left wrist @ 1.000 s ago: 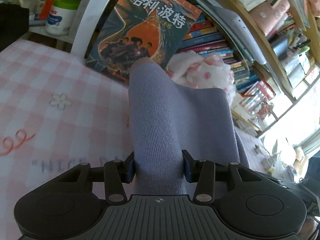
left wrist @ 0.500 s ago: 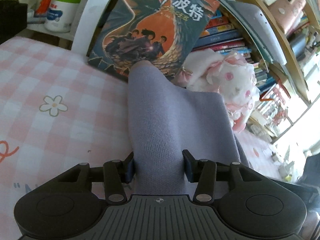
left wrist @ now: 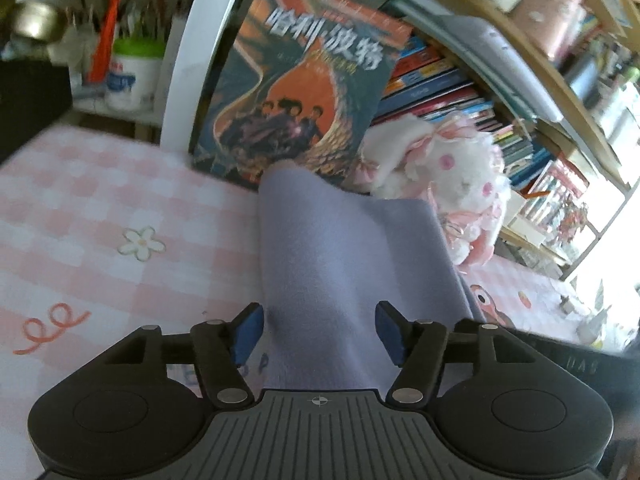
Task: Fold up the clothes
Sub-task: 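Release the folded sweater and withdraw both grippers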
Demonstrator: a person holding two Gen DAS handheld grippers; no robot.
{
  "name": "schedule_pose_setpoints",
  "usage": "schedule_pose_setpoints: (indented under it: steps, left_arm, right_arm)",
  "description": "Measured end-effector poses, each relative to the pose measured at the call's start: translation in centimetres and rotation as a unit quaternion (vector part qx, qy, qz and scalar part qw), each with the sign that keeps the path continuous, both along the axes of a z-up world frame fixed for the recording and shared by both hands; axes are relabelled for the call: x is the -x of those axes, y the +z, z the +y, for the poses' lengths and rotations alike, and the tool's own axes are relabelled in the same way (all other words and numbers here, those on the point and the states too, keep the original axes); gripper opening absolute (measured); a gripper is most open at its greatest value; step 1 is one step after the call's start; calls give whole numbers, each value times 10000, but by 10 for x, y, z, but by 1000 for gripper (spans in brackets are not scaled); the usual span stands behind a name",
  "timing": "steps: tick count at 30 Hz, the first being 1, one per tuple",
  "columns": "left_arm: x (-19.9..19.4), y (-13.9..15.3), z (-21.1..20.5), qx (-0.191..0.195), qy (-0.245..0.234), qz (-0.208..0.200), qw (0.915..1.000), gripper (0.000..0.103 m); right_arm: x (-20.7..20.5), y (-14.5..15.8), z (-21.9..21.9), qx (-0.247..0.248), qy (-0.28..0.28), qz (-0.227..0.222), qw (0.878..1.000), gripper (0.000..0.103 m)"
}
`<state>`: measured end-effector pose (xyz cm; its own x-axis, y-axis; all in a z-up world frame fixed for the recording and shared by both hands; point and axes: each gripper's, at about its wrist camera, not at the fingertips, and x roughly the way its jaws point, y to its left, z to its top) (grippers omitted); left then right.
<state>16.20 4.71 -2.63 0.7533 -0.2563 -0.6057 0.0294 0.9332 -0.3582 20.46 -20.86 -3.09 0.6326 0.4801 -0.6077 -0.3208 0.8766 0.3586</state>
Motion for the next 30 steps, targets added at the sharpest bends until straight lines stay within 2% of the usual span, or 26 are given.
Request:
schedule_pose_setpoints:
  steps: [3,6,11,13,16,20,30]
  left_arm:
    - [17,6,-7,-341,64,-100,9993,77]
    - [33,7,-16,-738,227,-84,9970,84]
    - [56,1,-23,-1048,342,22,9939,85]
    - [63,-1,-27,-1252,339,3,9916,86]
    - [71,-2,-33,-1539,346,-70,9875,93]
    - [75,0,-37,-1621,338,-148,9861,95]
    - [83,1,-43,-1758,216,-150,9841,99]
  right_arm:
    - [17,7,-2,163,-266,-202,9993,81]
    - [37,11,-2,350,-536,-383,9972,82]
    - [70,13,1,672,-905,-592,9919,87]
    - [78,10,6,809,-851,-575,9914,88]
    - [91,7,12,1015,-767,-549,9904,90]
    - [103,4,18,1198,-755,-567,9883,95]
    - [113,4,19,1223,-831,-504,9877,100]
